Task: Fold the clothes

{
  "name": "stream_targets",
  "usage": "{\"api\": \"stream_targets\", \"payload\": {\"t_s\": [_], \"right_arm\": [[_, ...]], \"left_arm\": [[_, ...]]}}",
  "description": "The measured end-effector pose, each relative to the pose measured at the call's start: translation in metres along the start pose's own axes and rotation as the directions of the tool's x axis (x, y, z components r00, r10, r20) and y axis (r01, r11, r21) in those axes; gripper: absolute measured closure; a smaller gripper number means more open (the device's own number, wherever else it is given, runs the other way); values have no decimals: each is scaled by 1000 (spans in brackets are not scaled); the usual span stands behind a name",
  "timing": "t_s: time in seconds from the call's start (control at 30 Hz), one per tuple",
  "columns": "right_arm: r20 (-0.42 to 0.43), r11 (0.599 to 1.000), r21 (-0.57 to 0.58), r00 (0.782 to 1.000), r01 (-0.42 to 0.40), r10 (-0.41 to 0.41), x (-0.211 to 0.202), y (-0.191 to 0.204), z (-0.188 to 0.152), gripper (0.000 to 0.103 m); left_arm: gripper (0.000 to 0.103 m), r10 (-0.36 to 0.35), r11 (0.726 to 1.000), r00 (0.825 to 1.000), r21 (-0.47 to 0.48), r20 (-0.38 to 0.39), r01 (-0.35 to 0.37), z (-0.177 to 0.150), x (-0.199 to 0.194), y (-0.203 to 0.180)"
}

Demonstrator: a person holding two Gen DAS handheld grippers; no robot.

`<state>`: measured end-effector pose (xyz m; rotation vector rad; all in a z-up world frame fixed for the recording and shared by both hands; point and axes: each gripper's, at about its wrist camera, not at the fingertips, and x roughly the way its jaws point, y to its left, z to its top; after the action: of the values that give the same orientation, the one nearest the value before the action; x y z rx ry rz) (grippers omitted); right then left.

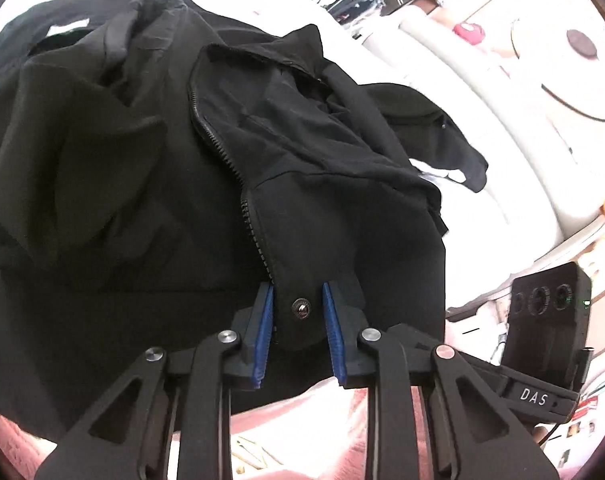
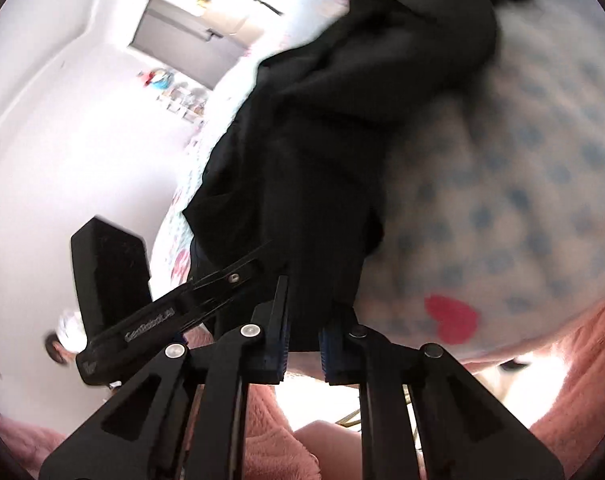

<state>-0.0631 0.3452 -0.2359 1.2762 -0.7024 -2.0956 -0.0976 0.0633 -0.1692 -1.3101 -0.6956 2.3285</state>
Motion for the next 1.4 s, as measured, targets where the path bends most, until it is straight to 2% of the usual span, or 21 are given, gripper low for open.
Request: {"api": "stream_targets", "payload": {"t_s": [0.07, 0.1, 0.23, 0.3, 0.43, 0.53, 0.63, 0.7, 0.73, 0.77, 0.93, 1.03, 1.1, 1.13, 1.17, 1.2, 1.23, 1.27, 1.3, 1.33, 1.4], "right_arm": [[-12, 994, -41, 995, 100, -101, -8, 4, 3, 80], [-16, 990, -32, 990, 139, -140, -12, 0, 4, 62], [47, 988, 85, 990, 128, -132, -43, -29, 17, 51], [67, 990, 97, 991, 106, -113, -40, -33, 32, 43], [59, 994, 101, 997, 42, -48, -17, -37, 63, 25], [0, 996, 71, 998, 57, -57, 13, -39, 73, 21], [-62, 994, 52, 993, 101, -98, 39, -47, 73, 29], [-68, 988, 66, 988, 141, -136, 48, -56, 70, 55], [-71, 984, 73, 985, 160, -155, 52, -61, 69, 58], [-73, 981, 80, 983, 177, -171, 56, -65, 67, 61], [-51, 998, 11, 997, 57, -56, 40, -35, 71, 79], [-20, 998, 27, 998, -51, 52, 25, -21, 73, 82], [-6, 994, 64, 996, -90, 90, 25, -21, 68, 82], [-6, 993, 86, 996, -84, 85, 30, -23, 63, 80], [-31, 995, 96, 1000, 3, 0, 40, -34, 59, 75], [-72, 991, 106, 995, 80, -73, 50, -47, 57, 62], [-109, 982, 114, 985, 149, -137, 59, -59, 54, 61], [-109, 983, 133, 988, 128, -114, 65, -68, 52, 62], [-96, 983, 144, 990, 112, -99, 66, -71, 49, 69], [-99, 986, 125, 990, 113, -101, 66, -66, 48, 79], [-100, 993, 68, 991, 99, -92, 62, -49, 46, 88]], "left_arm": [[74, 2, 1000, 998, -23, -67, -3, -11, 10, 10], [71, -17, 999, 994, -53, -109, 11, -17, 17, 17], [58, -164, 954, 949, -286, -267, 84, -50, 37, 56], [57, -163, 928, 954, -369, -250, 62, -55, 29, 72], [45, -43, 896, 997, -443, -66, 10, -44, -10, 106], [44, 51, 851, 996, -525, 67, -8, -41, -38, 131], [44, 54, 830, 994, -558, 93, 7, -34, -40, 146], [46, 49, 833, 995, -553, 90, 9, -22, -39, 146], [52, 47, 835, 995, -550, 88, 10, -16, -38, 145], [65, 44, 836, 995, -548, 87, 10, -10, -37, 145], [89, 116, 894, 990, -444, 86, -66, 10, -59, 119], [89, 93, 914, 983, -405, 161, -20, 21, -76, 117], [76, 63, 921, 976, -389, 209, 23, 29, -84, 120], [42, 46, 920, 975, -390, 217, 43, 32, -83, 123], [22, 19, 903, 985, -427, 170, 56, 34, -67, 134], [24, -3, 885, 992, -461, 123, 59, 35, -51, 145], [44, 9, 878, 996, -477, 84, 32, 34, -38, 152], [68, 52, 888, 996, -460, 78, -11, 34, -38, 153], [75, 77, 902, 992, -432, 97, -27, 39, -42, 148], [94, 100, 914, 988, -403, 117, -45, 44, -47, 142], [97, 149, 932, 973, -355, 179, -77, 55, -64, 128]]}}
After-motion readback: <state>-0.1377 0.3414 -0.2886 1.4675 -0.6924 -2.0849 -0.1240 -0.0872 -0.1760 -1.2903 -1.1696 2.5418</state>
